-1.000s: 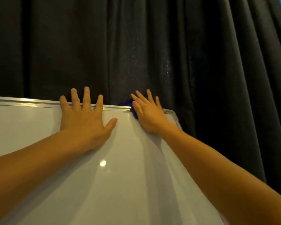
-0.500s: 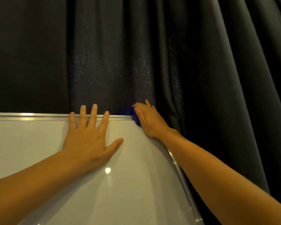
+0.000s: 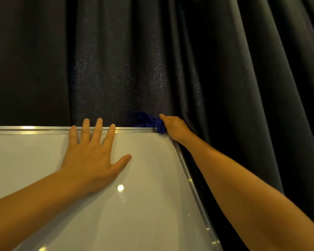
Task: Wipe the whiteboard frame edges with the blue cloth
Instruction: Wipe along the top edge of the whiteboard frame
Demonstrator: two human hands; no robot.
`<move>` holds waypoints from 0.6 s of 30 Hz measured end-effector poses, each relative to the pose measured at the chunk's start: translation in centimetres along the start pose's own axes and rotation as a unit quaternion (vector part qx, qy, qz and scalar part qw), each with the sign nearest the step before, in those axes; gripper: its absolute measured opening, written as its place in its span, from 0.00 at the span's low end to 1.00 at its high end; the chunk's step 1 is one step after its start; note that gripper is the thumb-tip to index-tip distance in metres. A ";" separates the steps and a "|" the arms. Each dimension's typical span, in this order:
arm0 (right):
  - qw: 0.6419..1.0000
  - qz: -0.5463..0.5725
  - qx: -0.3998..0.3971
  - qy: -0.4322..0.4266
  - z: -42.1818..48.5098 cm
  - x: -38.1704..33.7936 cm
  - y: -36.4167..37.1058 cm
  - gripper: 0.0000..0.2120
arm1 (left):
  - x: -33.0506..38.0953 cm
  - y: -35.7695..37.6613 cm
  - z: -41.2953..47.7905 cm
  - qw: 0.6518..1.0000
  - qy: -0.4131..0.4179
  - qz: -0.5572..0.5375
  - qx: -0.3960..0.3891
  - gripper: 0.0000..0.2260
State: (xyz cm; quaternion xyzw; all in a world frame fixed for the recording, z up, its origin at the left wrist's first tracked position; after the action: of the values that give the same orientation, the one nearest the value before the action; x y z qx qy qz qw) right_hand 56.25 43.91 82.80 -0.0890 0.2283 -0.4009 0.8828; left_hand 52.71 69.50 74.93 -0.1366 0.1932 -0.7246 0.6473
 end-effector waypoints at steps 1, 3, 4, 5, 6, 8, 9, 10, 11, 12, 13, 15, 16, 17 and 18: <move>0.999 0.008 0.031 0.005 -0.3 0.1 -0.1 0.23 | 0.1 -0.2 -0.1 1.000 0.000 -0.004 0.001 0.41; 0.995 0.032 0.095 0.030 -1.2 0.7 -0.4 0.24 | 0.2 -0.4 -0.3 1.000 0.003 -0.007 -0.001 0.42; 0.991 0.037 0.121 0.046 -1.6 0.9 -0.8 0.25 | 0.3 -0.6 -0.4 1.000 0.003 -0.007 0.000 0.42; 0.987 0.042 0.138 0.064 -2.0 1.2 -1.3 0.25 | 0.4 -0.8 -0.5 1.000 0.003 -0.007 0.004 0.42; 0.984 0.045 0.150 0.089 -2.2 1.7 -1.8 0.25 | 0.4 -1.0 -0.6 1.000 0.002 -0.008 0.010 0.43; 0.975 0.009 0.165 0.151 -3.6 2.8 -3.0 0.25 | 0.5 -1.4 -0.9 1.000 0.003 -0.016 0.013 0.44; 0.973 -0.024 0.162 0.163 -4.7 3.3 -3.5 0.25 | 0.5 -1.5 -0.9 1.000 0.003 -0.016 0.016 0.44; 0.975 -0.052 0.149 0.154 -6.2 3.5 -3.8 0.25 | 0.4 -1.7 -1.0 1.000 0.002 -0.014 0.015 0.45; 0.981 -0.074 0.123 0.131 -8.3 3.6 -3.8 0.23 | 0.3 -1.8 -1.0 1.000 0.000 -0.010 0.012 0.45; 0.986 -0.092 0.097 0.104 -10.6 3.6 -3.7 0.23 | 0.1 -1.8 -1.0 1.000 -0.005 -0.008 0.009 0.45; 0.988 -0.114 0.068 0.082 -12.9 3.4 -3.7 0.23 | 0.0 -1.9 -0.9 1.000 -0.012 -0.008 0.006 0.45; 0.982 -0.174 0.038 0.058 -16.4 2.4 -4.7 0.23 | -0.1 -2.2 -0.9 1.000 -0.022 0.003 -0.012 0.46; 0.980 -0.189 0.047 0.042 -17.4 1.4 -5.8 0.23 | 0.0 -2.0 -1.0 0.999 -0.028 0.015 -0.036 0.47; 0.983 -0.176 0.055 0.023 -18.0 -0.1 -6.8 0.24 | 0.4 -2.2 -1.3 0.998 -0.028 0.019 -0.052 0.47; 0.991 -0.112 0.072 0.016 -18.2 -1.7 -7.7 0.24 | 0.6 -2.4 -1.3 0.998 -0.031 0.017 -0.061 0.47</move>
State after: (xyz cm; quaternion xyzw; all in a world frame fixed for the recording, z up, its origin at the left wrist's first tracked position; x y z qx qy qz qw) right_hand 41.54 40.54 69.98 -0.0440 0.2018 -0.5140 0.8326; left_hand 49.93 69.23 74.78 -0.1943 0.2192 -0.6960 0.6555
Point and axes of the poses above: each hand's wrist, its own z-axis towards the middle knuckle, its own y-axis out of the palm, x = y × z, the point moved 7 cm from there along z, towards the middle knuckle, and after that the axes turned 9 degrees about -y, right-handed, at the moved point
